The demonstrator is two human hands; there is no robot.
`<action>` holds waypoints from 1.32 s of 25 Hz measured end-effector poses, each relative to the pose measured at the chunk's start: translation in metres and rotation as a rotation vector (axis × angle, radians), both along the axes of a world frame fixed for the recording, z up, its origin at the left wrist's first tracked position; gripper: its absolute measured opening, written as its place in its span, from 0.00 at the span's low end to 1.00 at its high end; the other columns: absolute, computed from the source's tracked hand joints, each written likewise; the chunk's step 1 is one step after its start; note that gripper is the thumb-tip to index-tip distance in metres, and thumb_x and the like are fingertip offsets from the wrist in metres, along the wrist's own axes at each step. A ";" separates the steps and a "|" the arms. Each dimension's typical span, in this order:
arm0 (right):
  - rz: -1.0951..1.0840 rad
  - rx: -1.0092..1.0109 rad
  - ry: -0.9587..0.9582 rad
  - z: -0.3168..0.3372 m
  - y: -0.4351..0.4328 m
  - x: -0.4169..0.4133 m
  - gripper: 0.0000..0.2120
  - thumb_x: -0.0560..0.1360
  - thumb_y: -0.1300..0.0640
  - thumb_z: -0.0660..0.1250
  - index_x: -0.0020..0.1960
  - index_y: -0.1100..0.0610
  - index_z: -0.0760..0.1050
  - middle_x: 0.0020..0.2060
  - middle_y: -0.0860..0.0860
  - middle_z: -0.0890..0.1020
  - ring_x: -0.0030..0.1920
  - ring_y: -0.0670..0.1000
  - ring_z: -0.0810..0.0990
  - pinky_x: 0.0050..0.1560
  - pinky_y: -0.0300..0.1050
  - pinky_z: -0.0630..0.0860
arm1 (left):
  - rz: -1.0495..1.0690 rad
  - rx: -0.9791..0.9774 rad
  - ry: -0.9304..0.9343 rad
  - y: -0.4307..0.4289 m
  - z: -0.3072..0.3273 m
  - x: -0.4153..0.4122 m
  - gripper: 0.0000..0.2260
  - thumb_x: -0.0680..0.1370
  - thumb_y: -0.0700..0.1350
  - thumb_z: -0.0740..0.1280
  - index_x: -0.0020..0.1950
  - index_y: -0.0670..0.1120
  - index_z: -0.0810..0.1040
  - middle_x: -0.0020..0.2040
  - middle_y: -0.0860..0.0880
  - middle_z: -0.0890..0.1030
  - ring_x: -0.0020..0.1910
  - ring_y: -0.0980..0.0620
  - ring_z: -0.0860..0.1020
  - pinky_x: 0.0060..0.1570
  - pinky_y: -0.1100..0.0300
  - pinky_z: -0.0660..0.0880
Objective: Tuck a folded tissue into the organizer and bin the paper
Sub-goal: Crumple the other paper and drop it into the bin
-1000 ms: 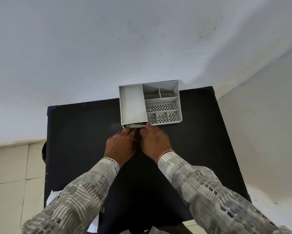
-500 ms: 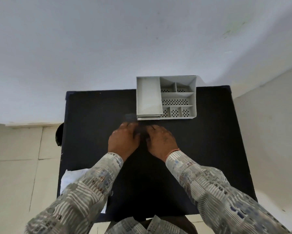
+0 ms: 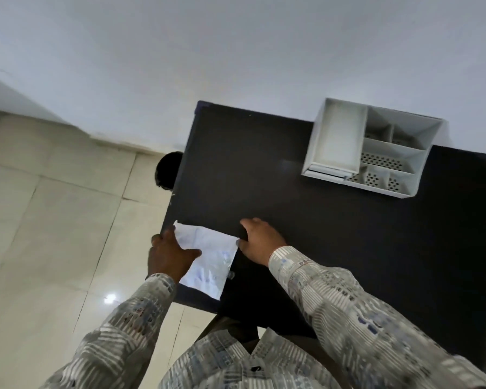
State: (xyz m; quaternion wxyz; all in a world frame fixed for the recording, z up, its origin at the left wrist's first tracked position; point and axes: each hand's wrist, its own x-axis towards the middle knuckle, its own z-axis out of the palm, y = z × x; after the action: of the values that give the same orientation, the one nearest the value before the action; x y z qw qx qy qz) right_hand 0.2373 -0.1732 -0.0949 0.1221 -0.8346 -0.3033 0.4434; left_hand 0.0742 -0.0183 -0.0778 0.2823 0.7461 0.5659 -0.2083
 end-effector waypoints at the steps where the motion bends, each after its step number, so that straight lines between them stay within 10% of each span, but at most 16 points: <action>1: 0.010 -0.043 0.045 -0.004 0.007 -0.009 0.29 0.78 0.46 0.72 0.75 0.56 0.72 0.69 0.58 0.78 0.69 0.61 0.78 0.70 0.56 0.75 | -0.005 -0.066 0.012 -0.002 -0.006 -0.008 0.46 0.70 0.55 0.82 0.83 0.49 0.64 0.75 0.38 0.73 0.70 0.33 0.77 0.68 0.42 0.75; 8: -0.352 0.063 0.420 0.009 0.017 -0.048 0.07 0.78 0.52 0.73 0.50 0.54 0.86 0.50 0.55 0.89 0.51 0.57 0.88 0.54 0.51 0.85 | 0.218 -0.241 -0.273 -0.029 -0.014 -0.012 0.44 0.69 0.61 0.81 0.81 0.54 0.68 0.76 0.45 0.77 0.71 0.42 0.78 0.70 0.48 0.75; 12: -0.753 0.343 0.849 0.062 -0.002 -0.033 0.11 0.83 0.56 0.66 0.61 0.60 0.81 0.51 0.60 0.85 0.51 0.62 0.84 0.45 0.53 0.80 | 0.408 -0.739 -0.738 -0.035 0.046 0.000 0.23 0.80 0.48 0.73 0.75 0.58 0.77 0.69 0.45 0.84 0.65 0.40 0.84 0.63 0.35 0.81; 15: -0.789 0.534 1.075 0.115 -0.013 -0.027 0.15 0.85 0.58 0.63 0.69 0.62 0.77 0.59 0.65 0.83 0.56 0.66 0.83 0.44 0.55 0.83 | 0.336 -0.765 -0.900 -0.048 0.102 0.003 0.22 0.80 0.35 0.70 0.73 0.51 0.79 0.63 0.42 0.86 0.59 0.38 0.86 0.55 0.37 0.85; 22: -0.496 0.755 0.388 0.219 -0.041 -0.056 0.08 0.81 0.55 0.70 0.58 0.51 0.84 0.56 0.50 0.87 0.57 0.54 0.87 0.59 0.55 0.86 | 0.627 -0.517 -1.135 -0.074 0.188 -0.045 0.12 0.80 0.32 0.68 0.60 0.41 0.85 0.50 0.39 0.88 0.41 0.44 0.86 0.36 0.55 0.83; 25: -0.323 0.724 0.097 0.239 -0.045 -0.084 0.20 0.75 0.53 0.78 0.66 0.47 0.80 0.60 0.43 0.84 0.60 0.47 0.84 0.63 0.50 0.83 | 0.666 -0.635 -1.279 -0.071 0.217 -0.075 0.10 0.83 0.33 0.64 0.58 0.41 0.83 0.42 0.44 0.87 0.37 0.50 0.85 0.34 0.60 0.83; 28: -0.170 0.755 0.189 0.254 -0.034 -0.114 0.30 0.69 0.42 0.81 0.69 0.41 0.76 0.62 0.42 0.84 0.62 0.43 0.83 0.63 0.49 0.82 | 0.629 -0.636 -1.255 -0.067 0.244 -0.094 0.09 0.84 0.33 0.61 0.55 0.40 0.81 0.38 0.44 0.82 0.30 0.52 0.82 0.28 0.62 0.81; 33: -0.224 0.906 0.238 0.285 0.011 -0.158 0.20 0.72 0.50 0.81 0.62 0.45 0.83 0.54 0.44 0.89 0.56 0.43 0.87 0.56 0.40 0.84 | 0.458 -0.369 -1.124 -0.036 0.268 -0.119 0.10 0.82 0.37 0.64 0.51 0.40 0.86 0.39 0.39 0.86 0.34 0.45 0.83 0.37 0.54 0.79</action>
State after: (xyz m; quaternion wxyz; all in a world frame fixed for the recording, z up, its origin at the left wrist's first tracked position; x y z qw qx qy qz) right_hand 0.0796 -0.1623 0.1902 0.5543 -0.6686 -0.3580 0.3430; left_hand -0.0451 -0.0546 0.1901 0.6977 0.5407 0.4313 0.1865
